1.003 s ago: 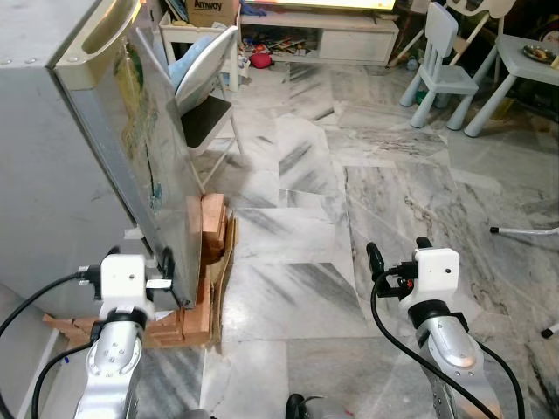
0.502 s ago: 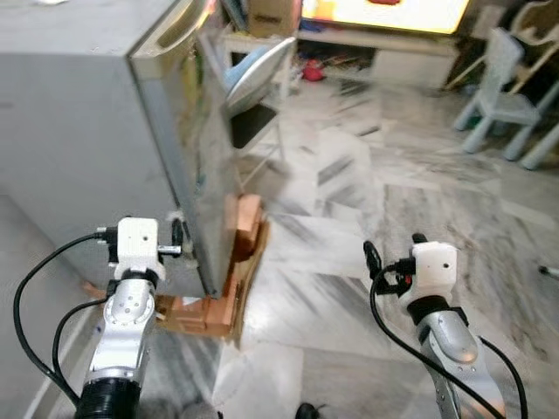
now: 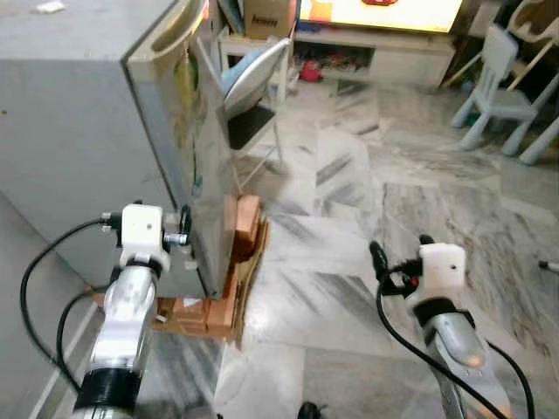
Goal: Restocking fridge
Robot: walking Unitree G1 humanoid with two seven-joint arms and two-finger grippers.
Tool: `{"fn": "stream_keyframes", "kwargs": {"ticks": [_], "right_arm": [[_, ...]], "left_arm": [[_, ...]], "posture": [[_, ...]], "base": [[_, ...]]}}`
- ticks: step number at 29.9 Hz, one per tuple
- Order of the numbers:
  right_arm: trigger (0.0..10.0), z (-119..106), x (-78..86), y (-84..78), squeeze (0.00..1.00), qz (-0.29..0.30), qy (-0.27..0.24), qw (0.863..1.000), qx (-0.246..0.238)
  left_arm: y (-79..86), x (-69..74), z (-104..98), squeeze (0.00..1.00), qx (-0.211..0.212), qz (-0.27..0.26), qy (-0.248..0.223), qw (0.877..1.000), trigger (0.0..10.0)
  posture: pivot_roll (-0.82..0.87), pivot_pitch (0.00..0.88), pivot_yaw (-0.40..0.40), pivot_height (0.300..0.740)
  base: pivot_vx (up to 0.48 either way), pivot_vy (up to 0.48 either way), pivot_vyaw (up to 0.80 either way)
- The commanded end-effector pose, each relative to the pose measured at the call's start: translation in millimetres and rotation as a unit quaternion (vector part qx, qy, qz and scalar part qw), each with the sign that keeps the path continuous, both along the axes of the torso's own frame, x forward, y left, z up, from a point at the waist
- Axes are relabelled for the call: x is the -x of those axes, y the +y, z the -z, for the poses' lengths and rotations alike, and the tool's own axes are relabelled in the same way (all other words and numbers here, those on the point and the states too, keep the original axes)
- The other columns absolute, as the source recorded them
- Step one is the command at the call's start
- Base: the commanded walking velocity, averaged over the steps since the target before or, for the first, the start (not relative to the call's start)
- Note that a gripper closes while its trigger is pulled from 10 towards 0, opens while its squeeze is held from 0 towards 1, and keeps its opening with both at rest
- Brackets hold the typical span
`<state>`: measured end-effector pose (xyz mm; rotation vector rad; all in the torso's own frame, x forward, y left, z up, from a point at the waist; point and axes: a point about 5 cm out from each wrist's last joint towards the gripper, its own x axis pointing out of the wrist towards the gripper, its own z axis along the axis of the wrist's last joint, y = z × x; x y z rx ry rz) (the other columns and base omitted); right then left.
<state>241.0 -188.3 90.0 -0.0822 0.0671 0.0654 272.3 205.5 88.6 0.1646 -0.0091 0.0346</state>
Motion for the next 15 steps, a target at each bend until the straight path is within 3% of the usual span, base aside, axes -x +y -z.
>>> {"fn": "stream_keyframes", "kwargs": {"ticks": [1, 6, 15], "right_arm": [[10.0, -2, -0.4, -2.4, 0.00, 0.008, -0.003, 1.000, -0.004], [10.0, -2, -8.6, 7.0, 0.00, -0.008, -0.003, 1.000, -0.011], [10.0, -4, -14.0, 6.5, 0.00, -0.010, -0.005, 1.000, -0.011]], "left_arm": [[-0.4, 10.2, -9, 0.00, -0.002, 0.008, -0.014, 1.000, 10.0], [9.4, 26.3, -4, 0.00, 0.002, -0.020, -0.004, 1.000, 10.0], [8.5, 26.0, -9, 0.00, 0.005, -0.016, -0.002, 1.000, 10.0]], "posture": [[0.05, 0.048, -0.026, 0.740], [0.08, 0.044, -0.042, 0.740], [0.07, 0.046, -0.040, 0.740]], "base": [[0.000, 0.000, 0.00], [0.051, 0.000, -0.33], [0.283, 0.000, -0.66]]}}
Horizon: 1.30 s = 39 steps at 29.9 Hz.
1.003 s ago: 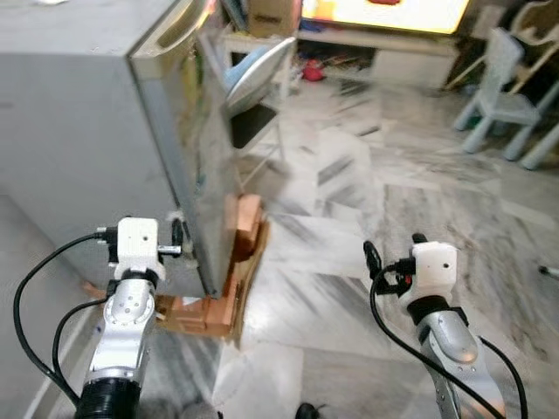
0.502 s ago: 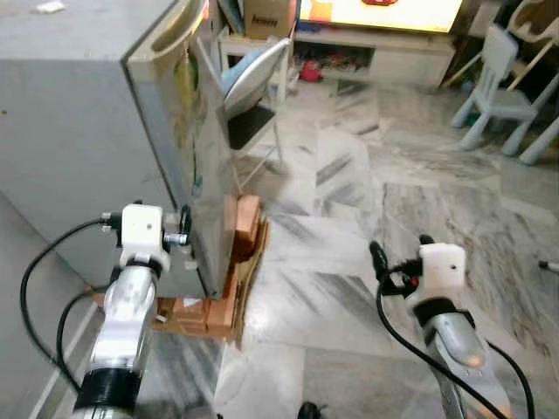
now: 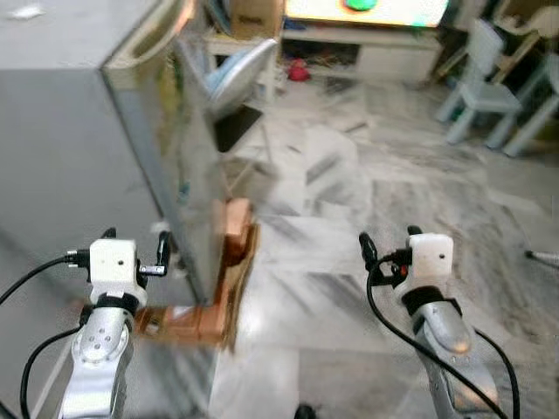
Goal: Restocking fridge
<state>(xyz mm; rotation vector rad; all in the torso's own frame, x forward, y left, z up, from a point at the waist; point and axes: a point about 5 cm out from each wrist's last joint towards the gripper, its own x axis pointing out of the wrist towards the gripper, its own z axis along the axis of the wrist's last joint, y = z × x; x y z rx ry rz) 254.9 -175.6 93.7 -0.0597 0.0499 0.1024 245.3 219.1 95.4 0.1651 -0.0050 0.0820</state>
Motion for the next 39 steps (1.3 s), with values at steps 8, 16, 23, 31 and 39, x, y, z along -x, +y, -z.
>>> {"fn": "stream_keyframes", "kwargs": {"ticks": [8, 16, 23, 31, 39], "right_arm": [[10.0, 3, 2.2, -4.8, 0.00, 0.007, 0.006, 1.000, 0.003], [10.0, 3, 0.1, -5.0, 0.00, 0.003, 0.006, 1.000, 0.002], [10.0, 0, 0.4, 2.2, 0.00, -0.024, -0.008, 1.000, 0.008], [10.0, 0, -1.9, -0.4, 0.00, -0.012, -0.005, 1.000, 0.001], [10.0, 1, -1.0, 0.7, 0.00, -0.014, -0.005, 1.000, 0.003]], "left_arm": [[-8.4, 1.6, 1, 0.00, 0.009, 0.013, 0.008, 1.000, 10.0], [-4.9, 10.7, 9, 0.00, 0.003, -0.031, 0.016, 0.999, 10.0], [14.1, 8.1, 16, 0.00, 0.002, -0.082, 0.031, 0.996, 10.0], [6.4, -13.7, 8, 0.00, 0.004, -0.041, 0.022, 0.999, 10.0], [-3.9, -38.2, 11, 0.00, 0.006, -0.017, 0.030, 0.999, 10.0]], "posture": [[0.06, 0.042, -0.041, 0.740], [0.07, 0.041, -0.044, 0.740], [0.07, 0.038, -0.045, 0.740], [0.07, 0.045, -0.046, 0.740], [0.06, 0.048, -0.046, 0.740]], "base": [[0.105, 0.000, -0.27], [0.000, 0.000, 0.00], [0.000, 0.000, 0.20], [0.000, 0.000, 0.36], [0.000, 0.000, 0.00]]}}
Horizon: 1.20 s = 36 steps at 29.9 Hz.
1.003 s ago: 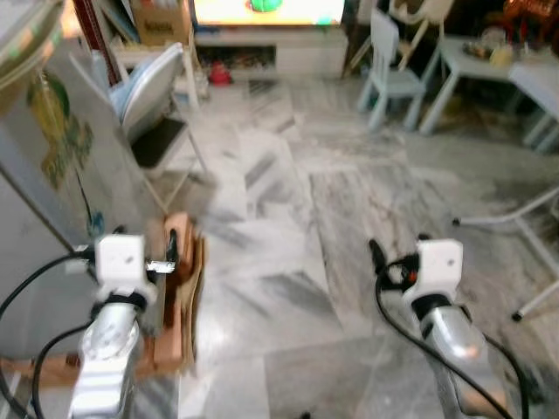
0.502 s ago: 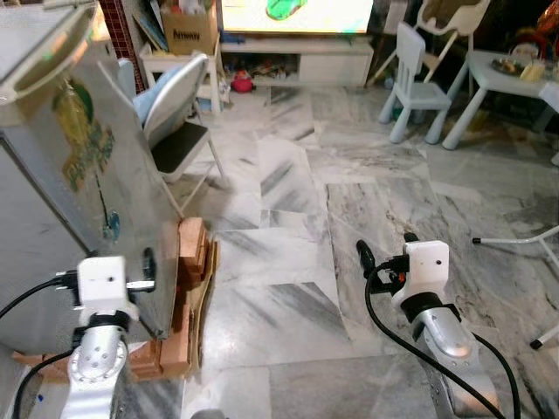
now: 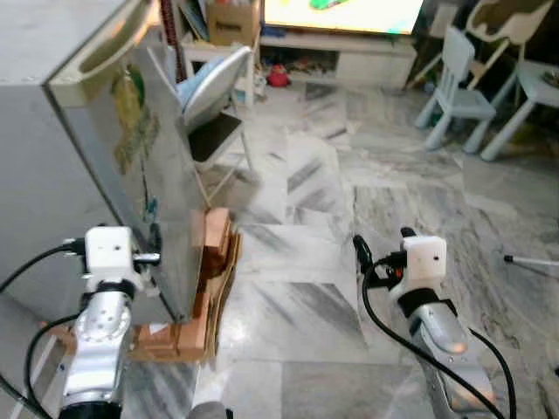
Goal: Restocking fridge
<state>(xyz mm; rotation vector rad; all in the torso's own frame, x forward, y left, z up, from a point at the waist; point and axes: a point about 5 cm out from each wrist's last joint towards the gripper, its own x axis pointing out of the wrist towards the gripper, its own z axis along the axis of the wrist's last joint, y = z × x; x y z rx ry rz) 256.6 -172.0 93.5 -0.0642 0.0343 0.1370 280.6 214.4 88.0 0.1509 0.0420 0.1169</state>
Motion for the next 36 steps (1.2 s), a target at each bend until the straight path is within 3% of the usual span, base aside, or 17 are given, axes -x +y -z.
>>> {"fn": "stream_keyframes", "kwargs": {"ticks": [1, 9, 20, 29, 36], "right_arm": [[10.0, 1, 0.8, -3.0, 0.00, 0.003, 0.003, 1.000, 0.001], [10.0, 0, 2.7, -5.6, 0.00, 0.006, 0.004, 1.000, 0.002], [10.0, 1, 4.5, -5.4, 0.00, 0.004, 0.008, 1.000, 0.003], [10.0, 1, 9.8, -10.4, 0.00, 0.004, 0.014, 1.000, 0.010], [10.0, 1, 13.2, -11.8, 0.00, 0.003, 0.018, 1.000, 0.012]], "left_arm": [[0.8, -2.9, 4, 0.00, -0.002, 0.003, 0.008, 1.000, 10.0], [7.5, -20.7, 2, 0.00, -0.019, -0.017, 0.007, 1.000, 10.0], [13.4, -32.7, 7, 0.00, -0.025, -0.041, 0.020, 0.999, 10.0], [14.3, -53.8, 1, 0.00, -0.042, -0.052, 0.021, 0.998, 10.0], [21.0, -56.7, 0, 0.00, -0.044, -0.073, 0.026, 0.996, 10.0]], "posture": [[0.06, 0.048, -0.046, 0.740], [0.04, 0.052, -0.042, 0.740], [0.04, 0.067, -0.049, 0.740], [0.01, 0.073, -0.047, 0.740], [0.00, 0.072, -0.046, 0.740]], "base": [[0.000, 0.000, 0.00], [0.000, 0.000, 0.00], [0.000, 0.000, 0.00], [0.000, 0.000, 0.00], [0.000, 0.000, 0.00]]}}
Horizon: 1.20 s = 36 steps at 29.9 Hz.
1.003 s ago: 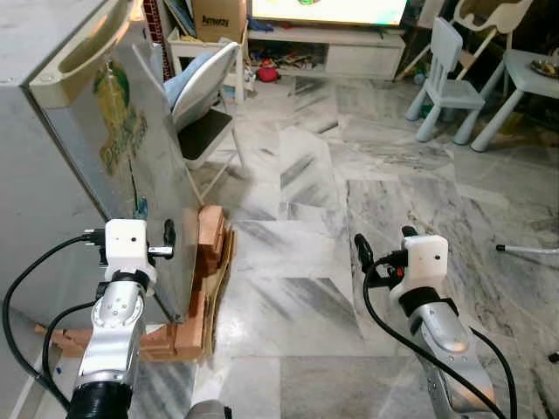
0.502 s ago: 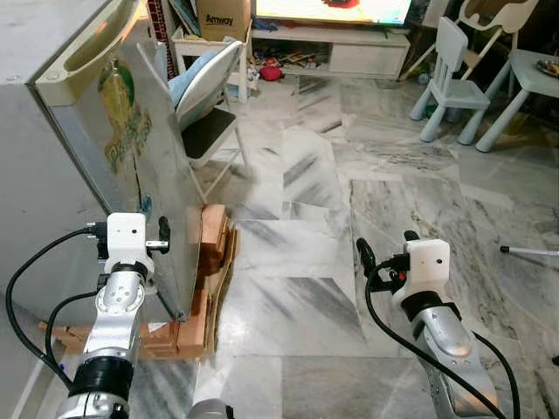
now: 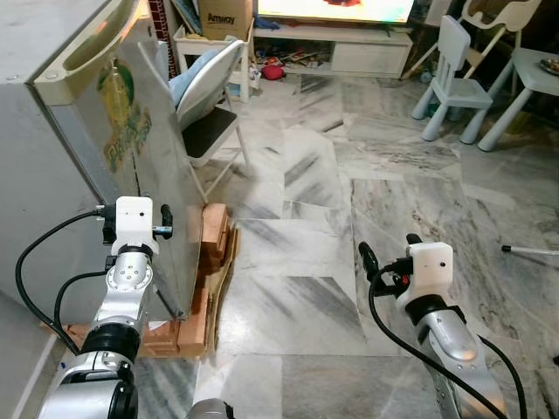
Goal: Restocking fridge
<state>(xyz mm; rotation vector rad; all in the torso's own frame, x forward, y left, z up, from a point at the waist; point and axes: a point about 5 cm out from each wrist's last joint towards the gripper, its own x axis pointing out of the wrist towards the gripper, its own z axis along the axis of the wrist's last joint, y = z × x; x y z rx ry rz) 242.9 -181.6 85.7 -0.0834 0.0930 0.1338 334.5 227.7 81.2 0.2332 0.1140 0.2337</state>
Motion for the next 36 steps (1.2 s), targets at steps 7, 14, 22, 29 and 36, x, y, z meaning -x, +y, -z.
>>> {"fn": "stream_keyframes", "kwargs": {"ticks": [7, 14, 22, 29, 36], "right_arm": [[10.0, -7, 1.2, -1.1, 0.00, -0.008, -0.008, 1.000, -0.007], [10.0, -9, -0.7, -0.7, 0.00, -0.009, -0.013, 1.000, -0.008], [10.0, -8, -7.0, 4.2, 0.00, -0.012, -0.014, 1.000, -0.015], [10.0, -9, -9.4, 4.1, 0.00, -0.008, -0.016, 1.000, -0.016], [10.0, -7, -9.0, 2.9, 0.00, -0.001, -0.015, 1.000, -0.014]], "left_arm": [[-0.9, 14.8, 12, 0.00, 0.009, 0.015, -0.007, 1.000, 10.0], [-6.1, 62.3, 11, 0.00, 0.019, 0.074, -0.045, 0.996, 10.0], [-12.3, 76.5, -2, 0.00, 0.024, 0.089, -0.058, 0.994, 10.0], [-25.0, 76.9, -3, 0.00, 0.031, 0.117, -0.044, 0.992, 10.0], [-33.1, 74.6, -10, 0.00, 0.032, 0.140, -0.048, 0.988, 10.0]], "posture": [[0.01, 0.089, -0.045, 0.740], [0.03, 0.095, -0.049, 0.740], [0.06, 0.087, -0.054, 0.740], [0.05, 0.076, -0.048, 0.740], [0.06, 0.072, -0.044, 0.740]], "base": [[0.000, 0.000, 0.00], [0.000, 0.173, 0.00], [0.000, 0.465, 0.00], [0.000, 0.432, 0.00], [0.000, 0.266, 0.00]]}}
